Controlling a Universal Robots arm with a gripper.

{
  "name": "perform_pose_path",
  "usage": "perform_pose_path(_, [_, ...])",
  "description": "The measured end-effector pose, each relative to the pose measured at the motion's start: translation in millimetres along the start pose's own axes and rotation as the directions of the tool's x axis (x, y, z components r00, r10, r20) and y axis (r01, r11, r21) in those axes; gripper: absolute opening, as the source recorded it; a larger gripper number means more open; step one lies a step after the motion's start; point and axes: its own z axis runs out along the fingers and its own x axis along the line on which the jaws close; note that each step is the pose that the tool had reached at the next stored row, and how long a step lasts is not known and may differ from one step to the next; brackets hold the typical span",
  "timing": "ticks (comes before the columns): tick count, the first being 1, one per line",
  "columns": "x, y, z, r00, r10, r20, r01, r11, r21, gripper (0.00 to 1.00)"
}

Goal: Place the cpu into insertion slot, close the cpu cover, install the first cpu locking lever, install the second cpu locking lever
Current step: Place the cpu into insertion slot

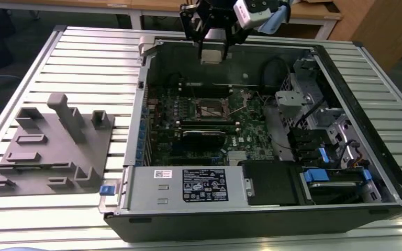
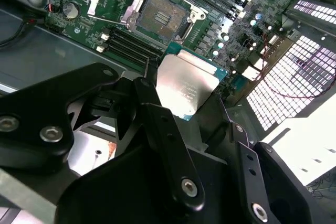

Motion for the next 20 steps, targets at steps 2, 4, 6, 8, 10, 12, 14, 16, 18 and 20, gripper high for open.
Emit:
perform_pose_path(2, [-0.1,0.0,0.3,1.0000,0.000,0.0000,0.000,1.0000,-0.0001,0.54])
perform_pose_path(4, [-0.5,-0.1,1.4,1.0000,0.000,0.0000,0.000,1.0000,0.0000,0.54])
perform_pose_path(6, [-0.8,-0.2,3.3,1.0000,0.000,0.0001,0.000,1.0000,-0.0001,0.54])
perform_pose_path(8, [-1.1,-0.4,5.6,1.0000,0.000,0.0000,0.000,1.0000,0.0000,0.54])
perform_pose_path(10, [-1.7,-0.4,7.2,1.0000,0.000,0.0000,0.000,1.0000,0.0001,0.54])
perform_pose_path(12, [-2.2,-0.5,8.1,1.0000,0.000,0.0000,0.000,1.0000,0.0001,0.54])
perform_pose_path(14, [-3.5,-0.6,9.1,1.0000,0.000,0.0000,0.000,1.0000,0.0000,0.54])
perform_pose_path(16, [-4.4,-0.6,10.5,1.0000,0.000,0.0001,0.000,1.0000,-0.0001,0.54])
perform_pose_path(18, [-5.1,-0.7,12.1,1.0000,0.000,0.0001,0.000,1.0000,-0.0001,0.54])
perform_pose_path(20, [-5.3,-0.8,13.1,1.0000,0.000,0.0000,0.000,1.0000,0.0001,0.54])
